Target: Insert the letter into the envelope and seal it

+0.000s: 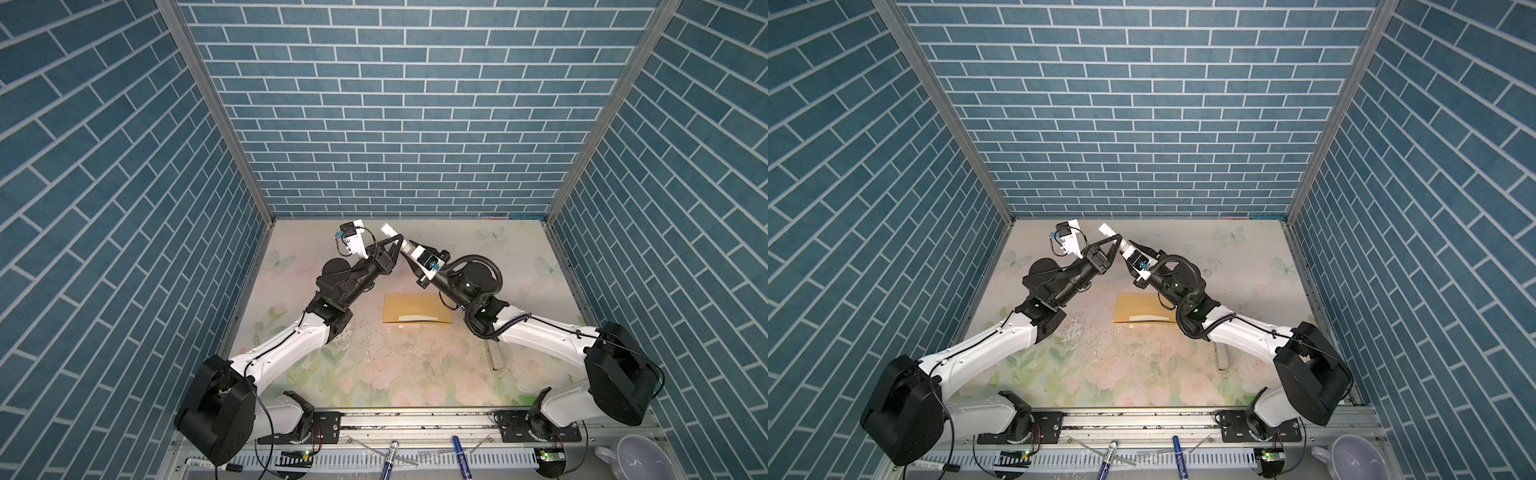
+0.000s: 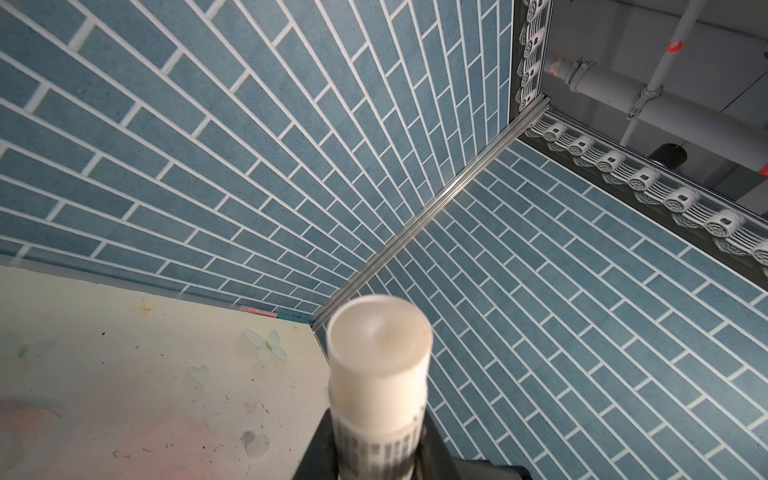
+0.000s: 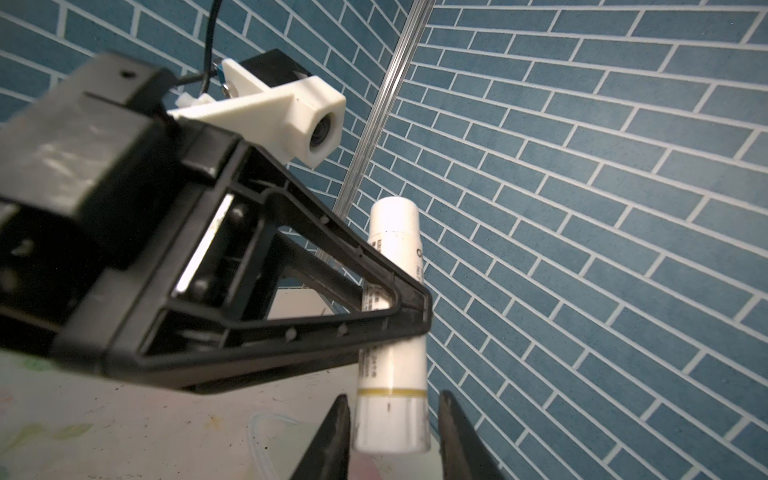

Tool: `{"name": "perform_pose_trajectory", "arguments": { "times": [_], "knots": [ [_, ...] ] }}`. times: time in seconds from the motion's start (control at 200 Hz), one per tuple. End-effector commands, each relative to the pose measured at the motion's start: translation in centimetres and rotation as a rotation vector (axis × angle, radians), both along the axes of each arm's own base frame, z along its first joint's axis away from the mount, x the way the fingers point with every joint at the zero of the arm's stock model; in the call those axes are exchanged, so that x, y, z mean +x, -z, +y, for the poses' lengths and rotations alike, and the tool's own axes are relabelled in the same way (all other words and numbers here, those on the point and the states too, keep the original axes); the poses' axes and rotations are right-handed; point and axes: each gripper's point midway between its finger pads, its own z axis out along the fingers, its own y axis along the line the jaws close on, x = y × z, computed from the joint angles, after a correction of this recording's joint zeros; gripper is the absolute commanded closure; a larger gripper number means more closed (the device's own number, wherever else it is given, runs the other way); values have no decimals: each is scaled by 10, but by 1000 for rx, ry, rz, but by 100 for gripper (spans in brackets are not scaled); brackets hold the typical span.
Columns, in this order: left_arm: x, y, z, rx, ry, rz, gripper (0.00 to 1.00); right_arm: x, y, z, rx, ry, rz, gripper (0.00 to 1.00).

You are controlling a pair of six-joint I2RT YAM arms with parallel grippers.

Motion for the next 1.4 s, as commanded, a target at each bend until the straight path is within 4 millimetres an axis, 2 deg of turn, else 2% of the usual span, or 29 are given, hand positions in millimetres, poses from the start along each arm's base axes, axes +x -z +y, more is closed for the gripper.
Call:
{"name": "perform_pose_trajectory", "arguments": {
  "times": [0.0,0.09,0.335,0.44,0.61,0.78,0.96,1.155,1.27,1.395],
  "knots": [
    [-1,-18,-2,-33,10,-42,100,2,-26,2,40,17,-54,70],
    [-2,-19,-2,-34,13,-44,100,3,-26,1,44,20,-50,72],
    [-1,-17,-5,-23,22,-46,100,-1,-42,0,129,-23,7,100],
    [-3,-15,-7,-1,30,-69,100,-6,-50,1,168,-123,133,100],
    [-10,-20,-11,26,58,-134,100,10,-82,-28,413,-401,507,100],
    [-16,-28,-15,21,96,-188,100,20,-102,-39,539,-669,761,100],
    [-19,-30,-17,24,110,-205,100,32,-104,-42,600,-818,906,100],
    [-14,-26,-14,26,81,-168,100,36,-90,-38,556,-749,913,100],
    [-9,-24,-10,14,53,-125,100,37,-78,-43,507,-621,825,72],
    [-6,-25,-5,3,30,-94,100,32,-64,-54,404,-414,602,42]
  ]
}}
